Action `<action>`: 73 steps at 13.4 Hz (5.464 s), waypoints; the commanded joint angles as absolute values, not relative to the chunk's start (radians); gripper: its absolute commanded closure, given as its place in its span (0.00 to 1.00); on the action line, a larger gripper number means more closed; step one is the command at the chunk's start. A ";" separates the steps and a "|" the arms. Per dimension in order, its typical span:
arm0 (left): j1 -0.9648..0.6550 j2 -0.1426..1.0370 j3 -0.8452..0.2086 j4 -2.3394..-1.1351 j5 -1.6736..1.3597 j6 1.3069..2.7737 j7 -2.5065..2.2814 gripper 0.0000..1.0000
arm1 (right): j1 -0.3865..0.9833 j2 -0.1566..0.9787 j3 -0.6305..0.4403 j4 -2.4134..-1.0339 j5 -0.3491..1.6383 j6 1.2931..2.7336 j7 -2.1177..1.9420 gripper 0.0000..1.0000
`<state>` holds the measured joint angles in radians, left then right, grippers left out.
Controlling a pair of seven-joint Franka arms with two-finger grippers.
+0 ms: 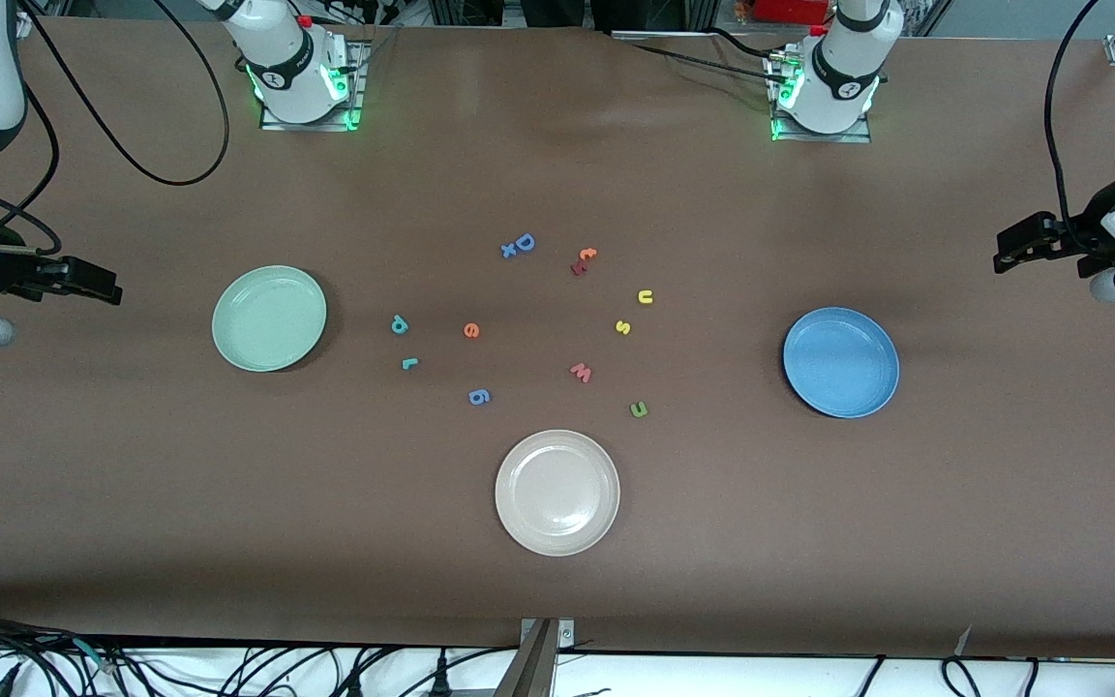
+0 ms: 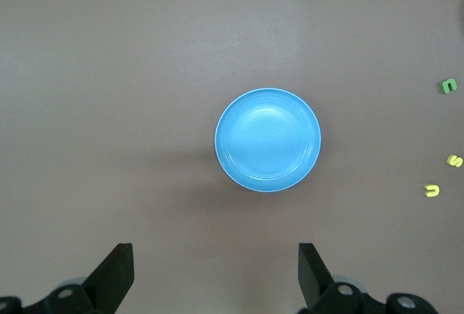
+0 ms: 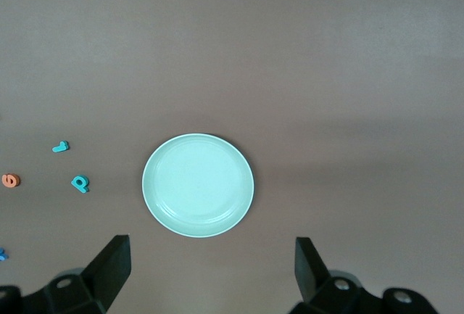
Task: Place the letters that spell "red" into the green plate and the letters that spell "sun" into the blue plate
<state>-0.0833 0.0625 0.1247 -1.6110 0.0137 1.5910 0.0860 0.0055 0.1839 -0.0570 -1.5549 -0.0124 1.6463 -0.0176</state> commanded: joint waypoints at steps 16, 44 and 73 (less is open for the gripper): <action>-0.080 0.077 0.123 -1.583 0.014 1.575 0.095 0.00 | 0.002 0.170 -0.058 -1.562 -0.003 1.631 -0.006 0.00; -0.078 0.075 0.123 -1.571 0.015 1.571 0.094 0.00 | 0.002 0.172 -0.058 -1.562 -0.002 1.623 -0.005 0.00; -0.072 0.083 0.124 -1.568 0.017 1.539 0.095 0.00 | 0.334 0.345 -0.034 -1.805 0.032 2.076 0.548 0.01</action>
<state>-0.0808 0.0692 0.1278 -1.5963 0.0137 1.5718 0.0860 0.3319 0.3536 -0.0383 -1.7226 0.0151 1.9909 0.5417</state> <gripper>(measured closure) 0.000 0.004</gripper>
